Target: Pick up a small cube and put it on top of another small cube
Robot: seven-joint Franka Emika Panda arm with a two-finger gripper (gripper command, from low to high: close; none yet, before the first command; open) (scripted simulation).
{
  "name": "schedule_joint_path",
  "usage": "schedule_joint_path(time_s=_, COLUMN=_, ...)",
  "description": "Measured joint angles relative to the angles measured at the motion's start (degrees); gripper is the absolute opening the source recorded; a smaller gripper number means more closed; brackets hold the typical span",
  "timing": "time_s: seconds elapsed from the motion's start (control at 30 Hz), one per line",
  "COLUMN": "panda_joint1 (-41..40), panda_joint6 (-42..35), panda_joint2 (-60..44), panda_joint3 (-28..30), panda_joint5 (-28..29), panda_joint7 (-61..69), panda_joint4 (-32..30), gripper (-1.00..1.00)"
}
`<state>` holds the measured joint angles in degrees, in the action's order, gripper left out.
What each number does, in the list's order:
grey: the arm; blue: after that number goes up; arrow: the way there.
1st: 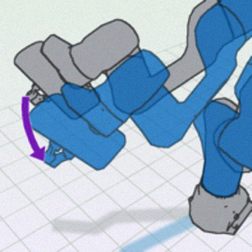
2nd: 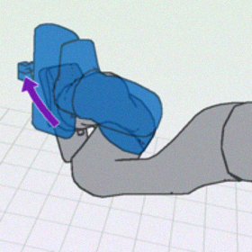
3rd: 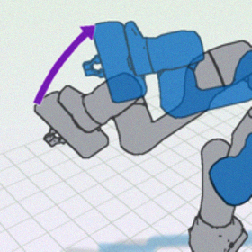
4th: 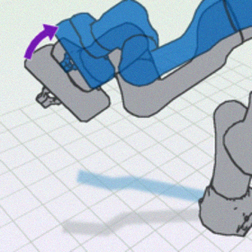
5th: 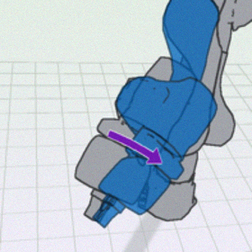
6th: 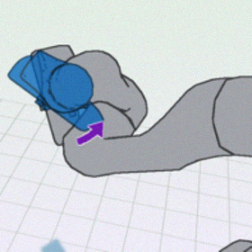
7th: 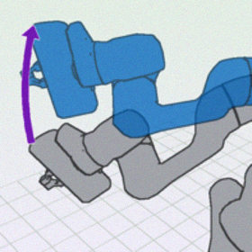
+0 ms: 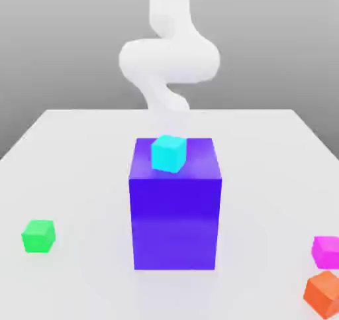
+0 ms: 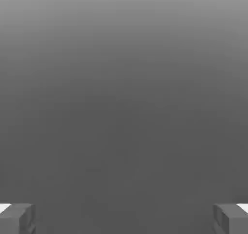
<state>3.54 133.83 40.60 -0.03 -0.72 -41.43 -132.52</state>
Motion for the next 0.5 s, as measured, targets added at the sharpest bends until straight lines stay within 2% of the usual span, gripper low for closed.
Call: schedule_joint_path(time_s=0.5, panda_joint1=17.4, panda_joint6=12.3, panda_joint2=-31.5, panda_joint3=-5.0, panda_joint5=-3.0, panda_joint7=25.5, panda_joint4=-4.5, gripper=0.00)
